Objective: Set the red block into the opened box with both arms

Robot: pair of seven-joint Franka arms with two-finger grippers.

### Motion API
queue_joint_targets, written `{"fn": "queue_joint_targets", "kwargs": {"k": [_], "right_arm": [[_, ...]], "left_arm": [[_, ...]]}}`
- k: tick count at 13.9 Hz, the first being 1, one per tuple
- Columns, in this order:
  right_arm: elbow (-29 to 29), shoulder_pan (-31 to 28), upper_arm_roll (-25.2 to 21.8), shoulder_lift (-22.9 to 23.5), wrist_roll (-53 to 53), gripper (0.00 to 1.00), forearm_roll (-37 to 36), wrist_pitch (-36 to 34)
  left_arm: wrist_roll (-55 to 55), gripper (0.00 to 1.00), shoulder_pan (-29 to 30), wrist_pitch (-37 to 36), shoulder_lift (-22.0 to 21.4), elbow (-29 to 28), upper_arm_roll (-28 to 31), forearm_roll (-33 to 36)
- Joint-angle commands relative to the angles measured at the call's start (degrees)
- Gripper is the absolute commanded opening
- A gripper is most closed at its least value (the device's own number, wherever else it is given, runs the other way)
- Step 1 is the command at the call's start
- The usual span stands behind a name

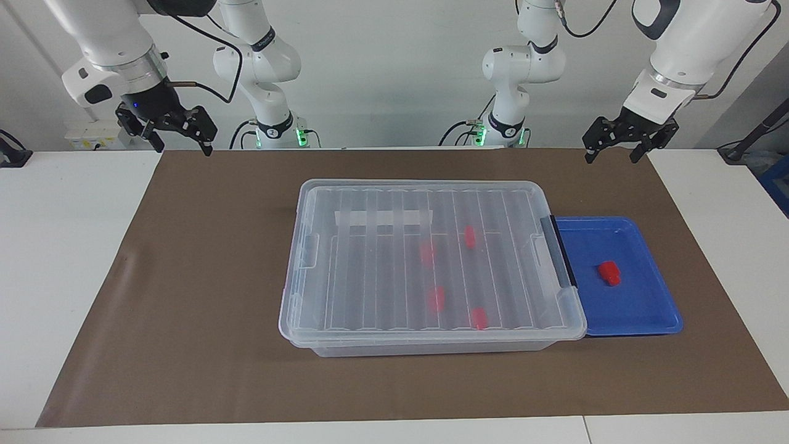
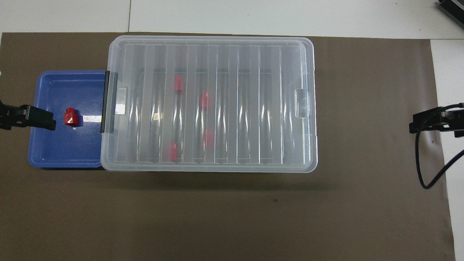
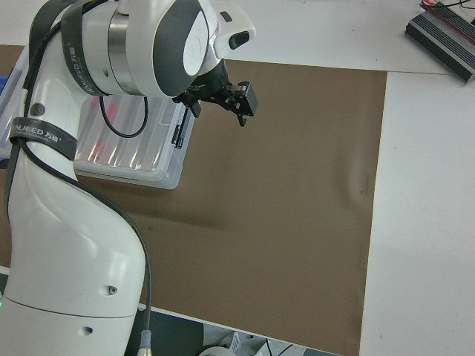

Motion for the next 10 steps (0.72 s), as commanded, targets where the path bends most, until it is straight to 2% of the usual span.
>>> {"fn": "queue_joint_targets", "kwargs": {"k": [1,4,7,10], "right_arm": [[-0.2,-0.8,0.6,0.0,1.8,1.0,0.0,0.8],[-0.3,-0.9,0.5,0.0,1.7,1.0,0.3,2.2],[-4.7,-0.1,0.7,-0.3,1.3,1.0,1.0,10.1],[-5.2,4.3,1.1,4.6,1.7,1.0,1.3,19.1]], "left_arm": [[-0.3,1.0,-0.3,0.8,-0.9,-0.6,0.4,-0.4],[-0.3,1.0,-0.3,0.8,-0.9,-0.5,0.4,-0.4],[-0.3,1.0,-0.3,0.8,-0.9,-0.5,0.4,-0.4],[-0.3,1.0,-0.3,1.0,-0.9,-0.5,0.4,-0.3]]}}
